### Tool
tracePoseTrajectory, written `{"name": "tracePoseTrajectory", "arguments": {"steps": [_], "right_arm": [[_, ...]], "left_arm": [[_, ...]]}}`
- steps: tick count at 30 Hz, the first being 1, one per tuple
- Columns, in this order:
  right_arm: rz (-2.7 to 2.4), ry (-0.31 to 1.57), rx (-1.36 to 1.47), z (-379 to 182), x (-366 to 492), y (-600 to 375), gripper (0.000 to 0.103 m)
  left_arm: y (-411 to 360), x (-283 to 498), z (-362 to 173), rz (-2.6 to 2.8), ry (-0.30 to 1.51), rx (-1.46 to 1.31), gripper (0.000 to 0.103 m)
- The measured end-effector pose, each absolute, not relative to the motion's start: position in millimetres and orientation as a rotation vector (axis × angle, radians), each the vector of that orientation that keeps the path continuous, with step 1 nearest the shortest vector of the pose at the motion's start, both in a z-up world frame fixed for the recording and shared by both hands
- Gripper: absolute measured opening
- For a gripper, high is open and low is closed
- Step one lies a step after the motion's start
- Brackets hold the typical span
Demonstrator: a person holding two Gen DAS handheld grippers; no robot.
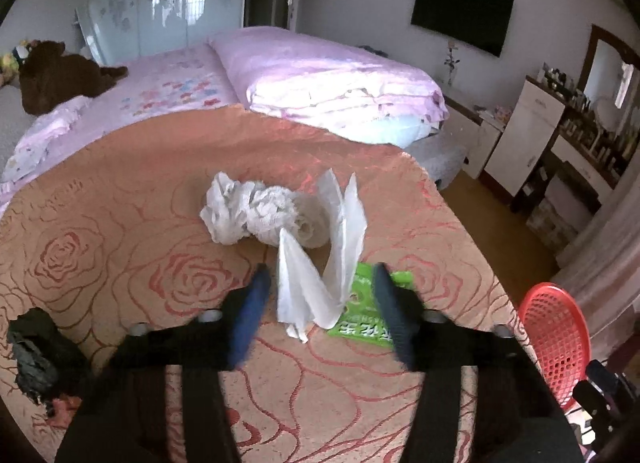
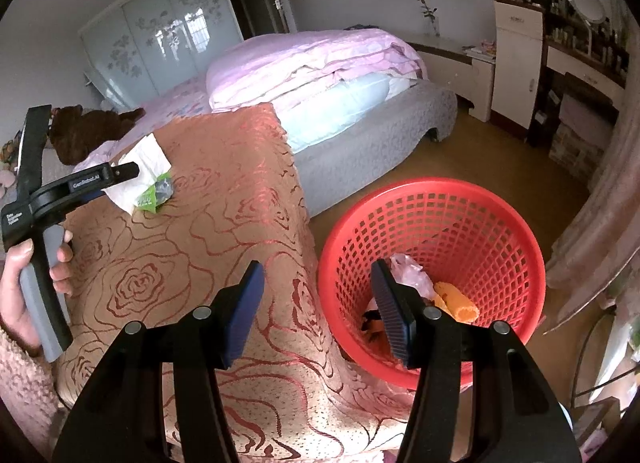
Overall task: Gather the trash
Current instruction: 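Grasp the white tissue with the left tool while the right tool grasps the green snack bag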
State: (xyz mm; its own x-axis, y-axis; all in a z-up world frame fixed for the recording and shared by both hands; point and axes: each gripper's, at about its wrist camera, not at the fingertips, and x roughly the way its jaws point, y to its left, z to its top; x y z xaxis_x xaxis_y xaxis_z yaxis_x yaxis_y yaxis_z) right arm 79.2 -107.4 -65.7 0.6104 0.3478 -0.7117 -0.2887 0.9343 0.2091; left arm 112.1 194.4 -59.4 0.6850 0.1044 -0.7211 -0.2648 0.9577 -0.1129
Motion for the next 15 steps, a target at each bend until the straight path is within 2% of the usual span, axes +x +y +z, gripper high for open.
{"name": "tracePoseTrajectory", "arguments": {"steps": [1, 2, 5, 15], "right_arm": [[0.37, 0.837, 0.071, -66, 78, -106, 0.054], [0.372, 0.837, 0.069, -66, 78, -105, 0.054], [0.379, 0.837, 0.061, -67, 76, -100, 0.054], [0.411, 0.852, 0.038, -72, 73, -77, 0.054]], "left_arm": [[196, 111, -62, 0.207, 0.795, -0.217, 0.031], [198, 111, -64, 0.204, 0.804, -0.219, 0.019], [206, 100, -66, 0.206, 0.799, -0.233, 0.008], [210, 46, -70, 0.2, 0.786, -0.259, 0.007]]}}
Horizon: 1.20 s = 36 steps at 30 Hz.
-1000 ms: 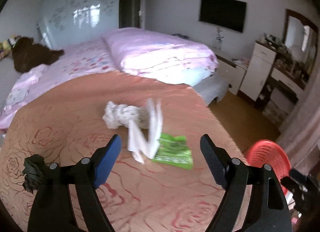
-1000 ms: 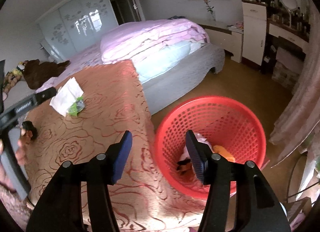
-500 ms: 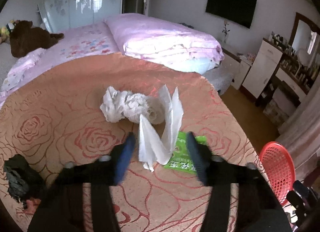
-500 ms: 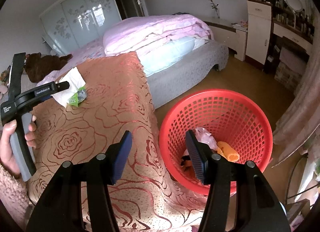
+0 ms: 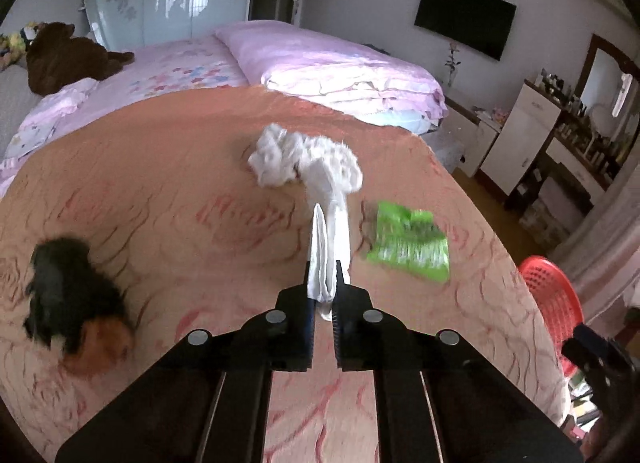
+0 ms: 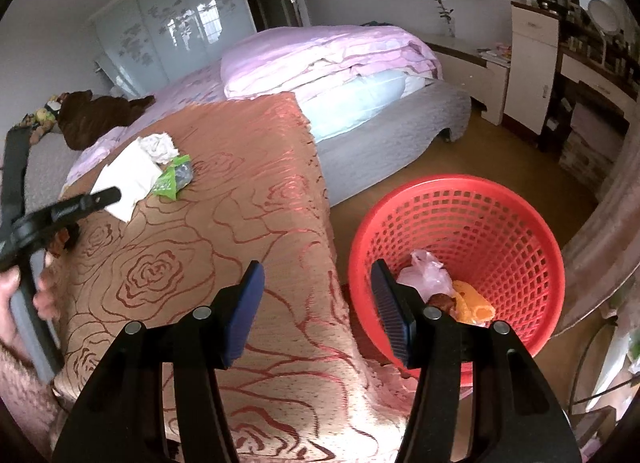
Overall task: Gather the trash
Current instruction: 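Grasp the white tissue with the left tool while the right tool grasps the green snack bag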
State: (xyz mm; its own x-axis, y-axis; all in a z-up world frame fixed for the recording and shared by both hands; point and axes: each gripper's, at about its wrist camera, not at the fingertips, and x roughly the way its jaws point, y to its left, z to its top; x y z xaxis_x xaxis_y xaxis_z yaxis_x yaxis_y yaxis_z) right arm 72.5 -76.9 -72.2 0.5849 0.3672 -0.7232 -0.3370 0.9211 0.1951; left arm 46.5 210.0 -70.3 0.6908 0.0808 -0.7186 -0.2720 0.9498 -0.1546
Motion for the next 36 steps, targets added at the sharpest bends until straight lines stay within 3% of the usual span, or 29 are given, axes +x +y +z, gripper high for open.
{"name": "tracePoseTrajectory", "arguments": {"steps": [15, 19, 36], "right_arm": [[0.525, 0.845, -0.044, -59, 97, 0, 0.054], [0.562, 0.835, -0.061, -57, 114, 33, 0.062], [0.598, 0.849, -0.185, -68, 158, 111, 0.059]], "left_arm": [[219, -3, -85, 0.192, 0.775, -0.349, 0.007], [218, -5, -85, 0.191, 0.77, -0.343, 0.007], [220, -4, -86, 0.188, 0.768, -0.351, 0.007]]}}
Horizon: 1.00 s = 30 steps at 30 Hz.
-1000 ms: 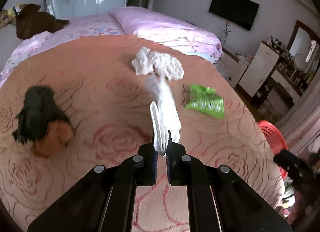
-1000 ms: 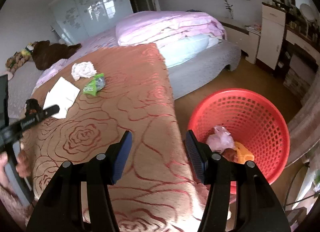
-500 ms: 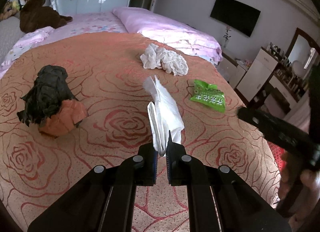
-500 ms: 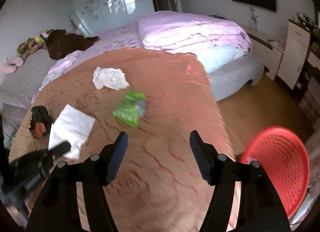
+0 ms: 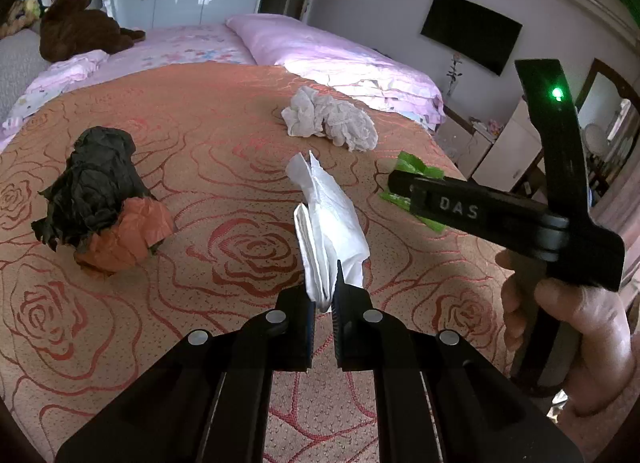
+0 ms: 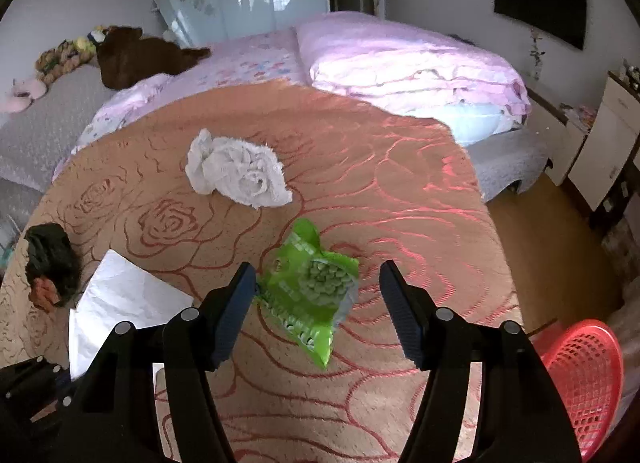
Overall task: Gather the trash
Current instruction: 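Grasp the white tissue with the left tool while the right tool grasps the green snack bag, then carry the white tissue and green snack bag in both tools over the red basket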
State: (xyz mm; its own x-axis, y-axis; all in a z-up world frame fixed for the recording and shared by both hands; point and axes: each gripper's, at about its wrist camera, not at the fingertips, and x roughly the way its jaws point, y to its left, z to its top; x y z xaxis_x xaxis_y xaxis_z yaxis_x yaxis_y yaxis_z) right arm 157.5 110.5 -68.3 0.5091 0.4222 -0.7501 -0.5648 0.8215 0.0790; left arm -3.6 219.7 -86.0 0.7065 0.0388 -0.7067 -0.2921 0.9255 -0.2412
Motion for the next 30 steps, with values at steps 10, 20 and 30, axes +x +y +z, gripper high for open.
{"name": "tracePoseTrajectory", "arguments": {"steps": [10, 20, 30], "right_arm": [[0.628, 0.807, -0.267, -66, 147, 121, 0.039], [0.626, 0.819, -0.229, -66, 131, 105, 0.036], [0.6, 0.842, -0.159, -68, 108, 74, 0.036]], "left_arm": [[220, -4, -86, 0.188, 0.769, -0.352, 0.007], [220, -3, -86, 0.189, 0.769, -0.351, 0.007], [222, -4, -89, 0.188, 0.767, -0.354, 0.007]]}}
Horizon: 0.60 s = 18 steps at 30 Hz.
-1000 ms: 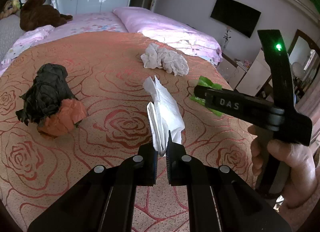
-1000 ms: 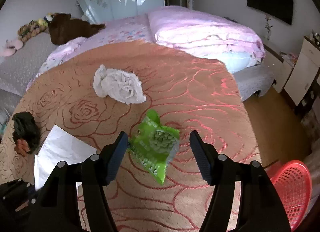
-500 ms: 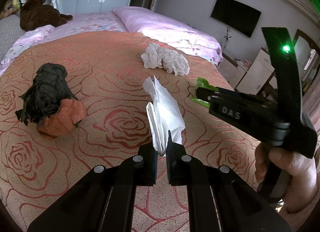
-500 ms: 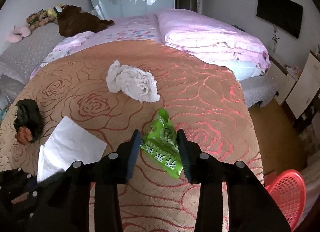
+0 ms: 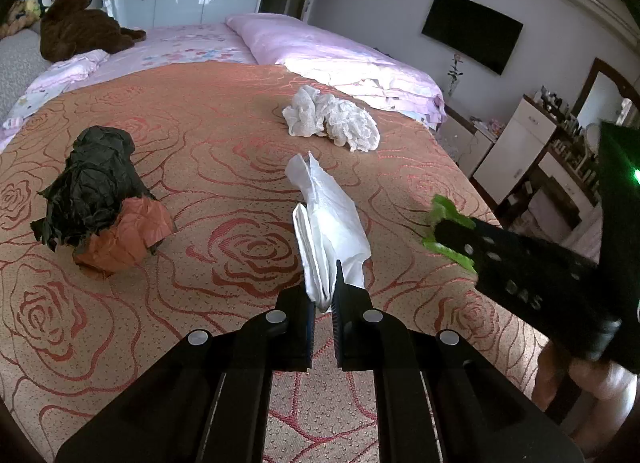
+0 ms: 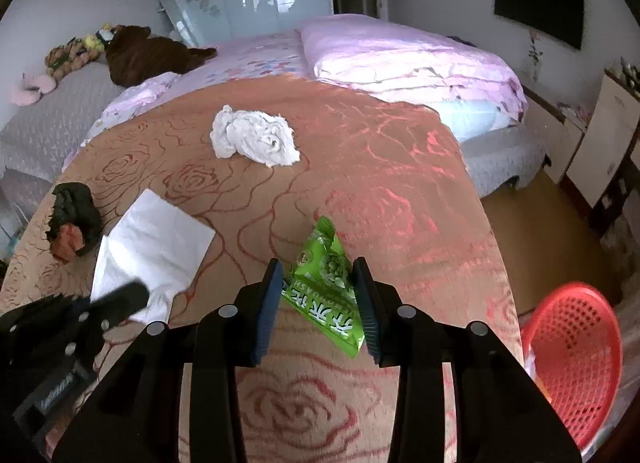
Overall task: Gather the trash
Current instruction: 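Carry the white tissue and green snack bag in both tools over the red basket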
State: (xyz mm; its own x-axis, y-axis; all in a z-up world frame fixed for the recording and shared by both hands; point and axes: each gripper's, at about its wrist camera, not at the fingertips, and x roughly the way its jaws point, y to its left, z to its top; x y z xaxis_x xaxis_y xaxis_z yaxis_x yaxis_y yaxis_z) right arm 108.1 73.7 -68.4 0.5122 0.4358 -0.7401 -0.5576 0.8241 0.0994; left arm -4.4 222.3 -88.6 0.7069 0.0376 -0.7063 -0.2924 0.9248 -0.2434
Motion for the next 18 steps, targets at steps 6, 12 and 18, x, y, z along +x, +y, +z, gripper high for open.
{"name": "tracePoseTrajectory", "arguments": {"steps": [6, 12, 18], "right_arm": [[0.587, 0.839, -0.127, -70, 93, 60, 0.036], [0.585, 0.842, -0.1, -66, 88, 52, 0.035], [0.587, 0.826, -0.081, -61, 82, 45, 0.035]], "left_arm": [[222, -5, -89, 0.19, 0.768, -0.35, 0.007], [223, -3, -89, 0.195, 0.768, -0.346, 0.007], [222, -7, -83, 0.206, 0.753, -0.34, 0.007]]}}
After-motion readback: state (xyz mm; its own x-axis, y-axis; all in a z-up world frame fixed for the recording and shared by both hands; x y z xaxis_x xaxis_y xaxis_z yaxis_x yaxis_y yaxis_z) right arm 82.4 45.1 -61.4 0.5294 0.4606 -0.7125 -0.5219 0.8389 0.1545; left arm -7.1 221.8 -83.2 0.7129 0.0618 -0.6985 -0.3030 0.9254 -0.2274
